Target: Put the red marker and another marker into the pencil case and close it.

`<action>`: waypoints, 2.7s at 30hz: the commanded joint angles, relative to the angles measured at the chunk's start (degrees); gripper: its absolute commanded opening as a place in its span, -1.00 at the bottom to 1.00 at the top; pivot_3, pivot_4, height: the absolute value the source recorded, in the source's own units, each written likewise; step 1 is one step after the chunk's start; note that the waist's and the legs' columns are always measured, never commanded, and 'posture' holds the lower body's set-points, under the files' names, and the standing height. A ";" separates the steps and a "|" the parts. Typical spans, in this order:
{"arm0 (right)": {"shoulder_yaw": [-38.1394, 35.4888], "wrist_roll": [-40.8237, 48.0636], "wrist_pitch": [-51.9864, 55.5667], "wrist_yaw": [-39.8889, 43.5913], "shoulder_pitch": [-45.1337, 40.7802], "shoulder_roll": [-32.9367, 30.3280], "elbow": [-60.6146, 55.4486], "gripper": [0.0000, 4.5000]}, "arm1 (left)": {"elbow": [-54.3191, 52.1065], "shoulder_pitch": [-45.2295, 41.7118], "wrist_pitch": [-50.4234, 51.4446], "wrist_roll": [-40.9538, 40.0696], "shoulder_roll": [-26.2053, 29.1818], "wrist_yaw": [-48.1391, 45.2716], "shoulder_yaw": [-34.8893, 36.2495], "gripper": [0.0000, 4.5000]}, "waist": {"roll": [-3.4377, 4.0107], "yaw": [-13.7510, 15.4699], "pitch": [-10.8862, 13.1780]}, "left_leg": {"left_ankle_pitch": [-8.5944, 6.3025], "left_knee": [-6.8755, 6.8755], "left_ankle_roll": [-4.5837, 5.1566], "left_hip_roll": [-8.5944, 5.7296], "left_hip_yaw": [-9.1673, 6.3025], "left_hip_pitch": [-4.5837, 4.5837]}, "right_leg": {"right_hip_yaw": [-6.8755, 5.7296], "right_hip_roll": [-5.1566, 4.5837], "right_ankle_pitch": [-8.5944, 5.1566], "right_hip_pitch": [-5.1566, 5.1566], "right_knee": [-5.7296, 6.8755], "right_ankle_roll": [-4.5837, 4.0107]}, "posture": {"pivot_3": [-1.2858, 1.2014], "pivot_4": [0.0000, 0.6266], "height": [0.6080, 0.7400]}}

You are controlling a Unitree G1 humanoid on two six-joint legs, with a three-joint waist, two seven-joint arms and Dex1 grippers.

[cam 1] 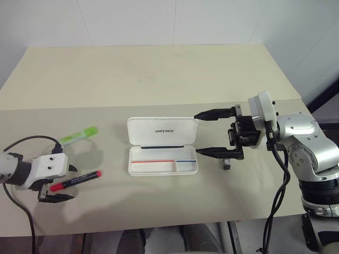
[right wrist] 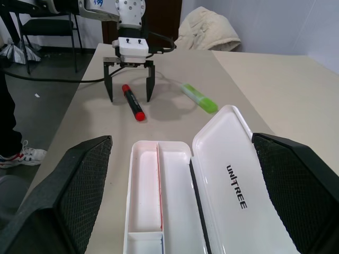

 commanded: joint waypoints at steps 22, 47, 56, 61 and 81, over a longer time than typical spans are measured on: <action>-2.19 0.53 -1.39 -1.71 1.58 -1.43 -2.44 1.00 | 1.63 -11.83 -2.34 -1.60 0.36 -1.68 -5.55 -0.75 | 0.07 1.43 -0.01 | 0.54 0.04 0.31 -0.06 0.03 0.22 | 0.08 -0.01 -0.15 0.15 0.21 -0.91 | 0.03 -0.52 1.00; -9.48 -4.40 -5.98 -5.94 12.30 -6.42 -3.61 1.00 | -0.17 -39.94 14.18 -0.06 -28.08 3.26 -25.80 -0.75 | 0.06 3.07 -0.01 | 0.32 0.77 0.13 -0.11 -0.08 -0.09 | 0.07 0.05 0.35 0.26 0.18 0.36 | 0.03 -0.52 1.00; -12.31 -3.19 -4.25 -9.67 17.58 -6.66 -8.81 1.00 | 0.64 -42.23 16.78 1.23 -32.81 4.16 -28.39 -0.75 | 0.06 3.09 -0.01 | 0.30 0.97 0.16 -0.15 -0.08 -0.07 | 0.12 0.04 0.44 0.39 0.18 0.48 | 0.03 -0.52 1.00; -12.54 -2.93 -3.75 -10.69 17.90 -6.49 -9.71 1.00 | 2.77 -43.05 14.74 3.68 -35.13 5.56 -30.49 -0.75 | 0.06 3.10 -0.01 | 0.30 0.95 0.16 -0.15 -0.09 -0.06 | 0.13 0.05 0.44 0.39 0.17 0.48 | 0.03 -0.52 1.00; -10.86 -3.18 -4.71 -11.81 16.82 -5.21 -8.84 1.00 | -0.90 -44.89 15.09 0.24 -38.71 5.13 -27.67 0.24 | 0.05 3.12 -0.01 | 0.30 0.90 0.16 -0.15 -0.10 -0.07 | 0.14 0.05 0.45 0.39 0.12 0.49 | 0.03 -0.52 1.00</action>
